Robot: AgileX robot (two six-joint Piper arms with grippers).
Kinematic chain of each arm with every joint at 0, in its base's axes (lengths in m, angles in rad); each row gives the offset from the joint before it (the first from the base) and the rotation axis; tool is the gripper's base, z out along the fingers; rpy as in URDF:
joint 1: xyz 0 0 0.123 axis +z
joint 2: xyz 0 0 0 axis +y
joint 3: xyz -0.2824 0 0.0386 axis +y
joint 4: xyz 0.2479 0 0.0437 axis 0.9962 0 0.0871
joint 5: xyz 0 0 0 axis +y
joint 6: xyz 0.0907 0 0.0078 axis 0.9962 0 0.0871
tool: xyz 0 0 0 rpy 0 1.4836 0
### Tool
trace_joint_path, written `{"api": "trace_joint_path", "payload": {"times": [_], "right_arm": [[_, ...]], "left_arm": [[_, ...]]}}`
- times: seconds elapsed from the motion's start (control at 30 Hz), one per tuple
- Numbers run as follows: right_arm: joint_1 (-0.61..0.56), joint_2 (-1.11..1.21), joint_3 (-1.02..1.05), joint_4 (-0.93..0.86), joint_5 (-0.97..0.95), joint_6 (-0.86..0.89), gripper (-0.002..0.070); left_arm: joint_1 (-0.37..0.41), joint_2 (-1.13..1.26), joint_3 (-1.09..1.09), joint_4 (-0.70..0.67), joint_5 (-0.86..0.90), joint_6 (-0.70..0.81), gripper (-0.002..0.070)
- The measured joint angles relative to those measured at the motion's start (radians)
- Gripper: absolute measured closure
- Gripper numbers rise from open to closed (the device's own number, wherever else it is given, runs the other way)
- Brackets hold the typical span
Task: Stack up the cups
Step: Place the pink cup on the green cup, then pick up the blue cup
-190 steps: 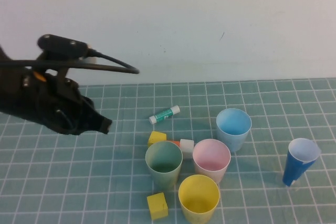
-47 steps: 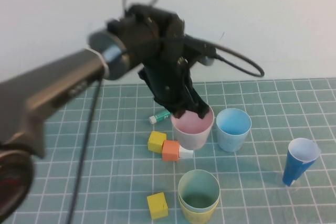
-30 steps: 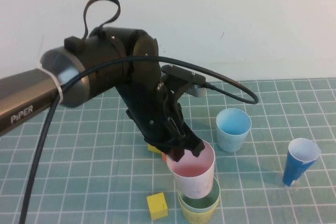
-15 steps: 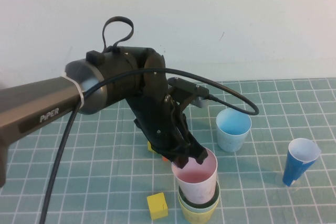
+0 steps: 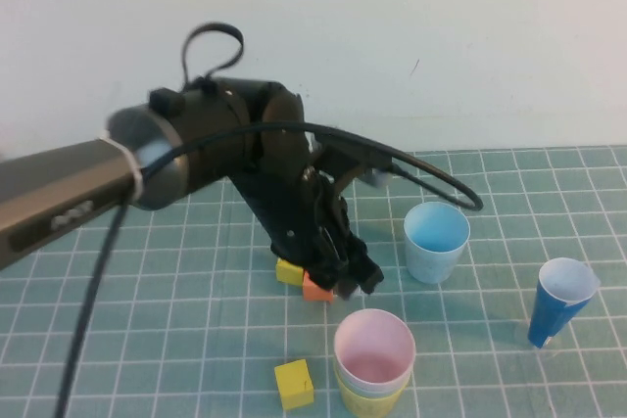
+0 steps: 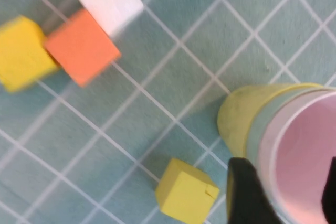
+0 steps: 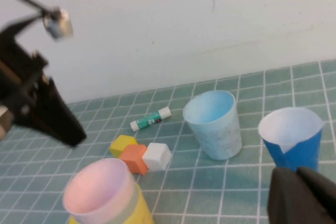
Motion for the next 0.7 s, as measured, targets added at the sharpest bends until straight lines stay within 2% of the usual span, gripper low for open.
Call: {"api": "trace_joint_path", "payload": {"times": [0.17, 0.23, 0.47, 0.7], "right_arm": [[0.0, 0.035, -0.132, -0.053, 0.047, -0.028, 0.0679], [0.0, 0.116, -0.225, -0.122, 0.08, -0.03, 0.0679], [0.001, 0.548, -0.587, -0.339, 0.304, -0.068, 0.0679], [0.004, 0.938, -0.927, -0.384, 0.568, -0.171, 0.0679]], "left_arm": [[0.0, -0.149, 0.021, 0.067, -0.056, -0.007, 0.0602], [0.0, -0.228, 0.053, 0.091, -0.082, -0.018, 0.0641], [0.0, -0.492, 0.306, 0.117, -0.163, -0.057, 0.0671], [0.0, -0.761, 0.604, 0.123, -0.256, -0.146, 0.0673]]}}
